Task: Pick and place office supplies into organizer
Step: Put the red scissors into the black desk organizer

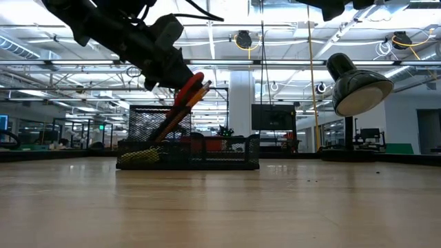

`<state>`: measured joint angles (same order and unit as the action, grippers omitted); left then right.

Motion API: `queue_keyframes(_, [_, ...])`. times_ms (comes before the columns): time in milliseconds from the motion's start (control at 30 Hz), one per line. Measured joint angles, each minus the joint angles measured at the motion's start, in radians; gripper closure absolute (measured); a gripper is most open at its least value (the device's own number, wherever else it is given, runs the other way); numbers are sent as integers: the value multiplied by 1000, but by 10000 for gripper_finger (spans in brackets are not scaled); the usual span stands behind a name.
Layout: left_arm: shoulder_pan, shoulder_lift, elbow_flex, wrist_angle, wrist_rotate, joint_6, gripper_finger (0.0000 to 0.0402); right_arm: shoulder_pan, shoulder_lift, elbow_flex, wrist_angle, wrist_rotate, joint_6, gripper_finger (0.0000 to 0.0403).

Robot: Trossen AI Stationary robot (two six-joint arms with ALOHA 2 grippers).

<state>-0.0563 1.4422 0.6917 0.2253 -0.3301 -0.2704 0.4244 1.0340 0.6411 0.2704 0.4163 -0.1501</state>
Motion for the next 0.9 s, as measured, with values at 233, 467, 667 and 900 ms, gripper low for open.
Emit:
queue_keyframes(233, [-1,3,-6,10,7,35,292,0,0,0,1,-1,0,330])
queue_keyframes(467, [-5,-16,-6,36,16,54,230,0,0,0,1,-1,0,330])
queue_keyframes(667, [-6,-62,1,39,16,76,198,0,0,0,1,-1,0,330])
queue_keyframes(900, [-37,-145,1,21,16,87,197,0,0,0,0,-1,0,330])
